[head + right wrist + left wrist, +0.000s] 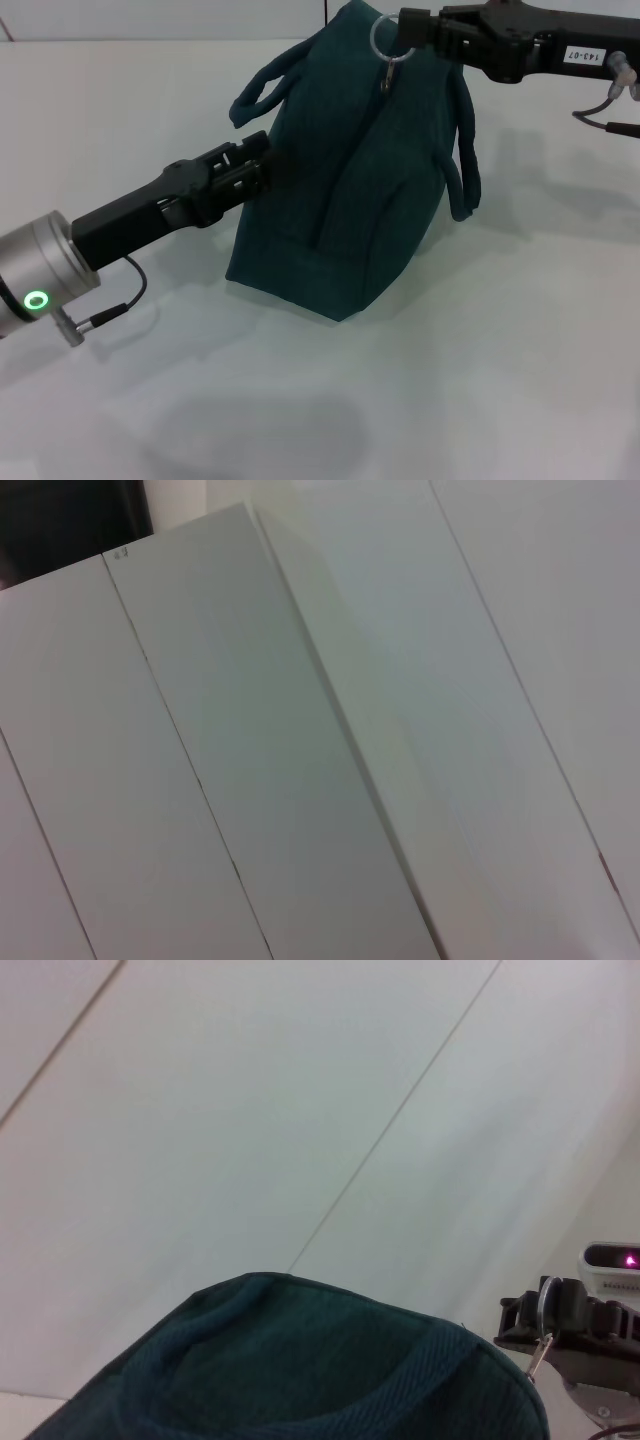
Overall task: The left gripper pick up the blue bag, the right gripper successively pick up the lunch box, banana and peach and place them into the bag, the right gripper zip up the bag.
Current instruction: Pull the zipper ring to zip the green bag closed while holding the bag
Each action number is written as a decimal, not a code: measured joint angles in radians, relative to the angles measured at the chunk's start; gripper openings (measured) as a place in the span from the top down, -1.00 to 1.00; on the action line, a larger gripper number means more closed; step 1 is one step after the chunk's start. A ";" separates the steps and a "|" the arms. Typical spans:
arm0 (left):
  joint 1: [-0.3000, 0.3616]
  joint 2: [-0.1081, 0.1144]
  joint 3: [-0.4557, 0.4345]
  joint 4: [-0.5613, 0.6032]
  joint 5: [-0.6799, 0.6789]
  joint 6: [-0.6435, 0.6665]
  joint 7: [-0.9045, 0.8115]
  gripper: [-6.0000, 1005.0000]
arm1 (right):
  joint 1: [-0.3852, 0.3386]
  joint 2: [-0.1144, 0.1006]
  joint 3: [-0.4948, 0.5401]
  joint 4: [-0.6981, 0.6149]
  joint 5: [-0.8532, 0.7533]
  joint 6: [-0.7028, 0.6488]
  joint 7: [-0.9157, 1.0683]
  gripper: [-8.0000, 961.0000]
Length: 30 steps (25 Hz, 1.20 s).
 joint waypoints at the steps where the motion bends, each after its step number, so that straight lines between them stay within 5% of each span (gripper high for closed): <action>1: 0.004 0.000 0.000 0.000 -0.002 0.000 0.005 -0.33 | 0.000 0.000 0.000 0.000 0.000 0.000 0.000 0.97; 14: 0.082 0.002 -0.025 0.032 -0.008 0.012 0.109 -0.33 | 0.000 0.003 -0.002 -0.001 0.000 0.000 0.002 0.97; 30: -0.005 -0.001 -0.012 0.063 0.032 0.052 0.104 -0.33 | 0.001 0.014 -0.009 0.003 0.000 0.002 0.007 0.97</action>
